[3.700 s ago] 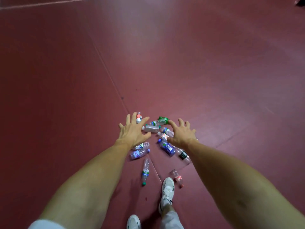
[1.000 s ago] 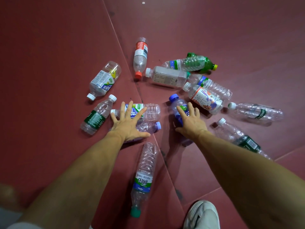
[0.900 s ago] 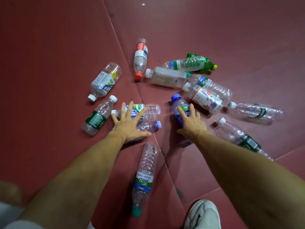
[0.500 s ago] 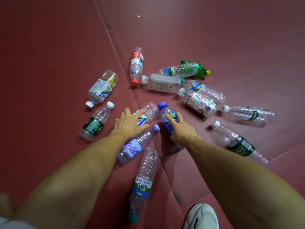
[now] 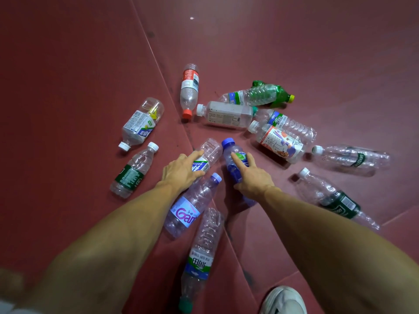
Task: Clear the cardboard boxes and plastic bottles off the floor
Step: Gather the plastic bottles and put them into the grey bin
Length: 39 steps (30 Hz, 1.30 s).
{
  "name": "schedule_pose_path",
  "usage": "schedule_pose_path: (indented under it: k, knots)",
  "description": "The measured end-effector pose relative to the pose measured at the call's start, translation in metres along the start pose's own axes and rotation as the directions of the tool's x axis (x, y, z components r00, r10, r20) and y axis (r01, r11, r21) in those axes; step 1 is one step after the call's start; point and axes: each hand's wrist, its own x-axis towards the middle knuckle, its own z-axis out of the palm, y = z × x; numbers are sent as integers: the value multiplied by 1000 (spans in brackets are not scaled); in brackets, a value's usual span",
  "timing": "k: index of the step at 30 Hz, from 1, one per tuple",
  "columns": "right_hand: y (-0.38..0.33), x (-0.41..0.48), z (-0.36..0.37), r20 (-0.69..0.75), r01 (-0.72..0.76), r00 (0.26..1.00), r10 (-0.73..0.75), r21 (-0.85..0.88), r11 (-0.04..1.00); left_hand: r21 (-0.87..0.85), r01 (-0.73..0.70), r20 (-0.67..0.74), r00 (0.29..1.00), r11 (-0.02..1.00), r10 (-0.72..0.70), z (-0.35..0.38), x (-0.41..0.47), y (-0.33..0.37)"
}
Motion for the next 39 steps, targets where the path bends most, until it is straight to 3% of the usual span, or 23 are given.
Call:
schedule_pose_path:
  k: [8,13,29,34,39]
  knots:
    - [-5,28,-40,0,-4,1000,4,-25,1000,-45,56,-32,998,997,-57,-4,-1,10]
    - [-6,11,-99,-14,-6,1000,6,-14,1000,-39,74,-82,994,997,-77,-50,-15,38]
    - [-80,-289,-438,-96,-118,986,135,165,979,-19,-66,-38,997,998,66,-436,-205,246]
    - [-105,-380,-497,-161,-221,951,263,240,945,-19,-203,-16,979,979,203,-520,-264,282]
    - [-127,-474,-520,-257,-328,869,422,338,882,24,-402,17,916,915,401,-574,-318,304]
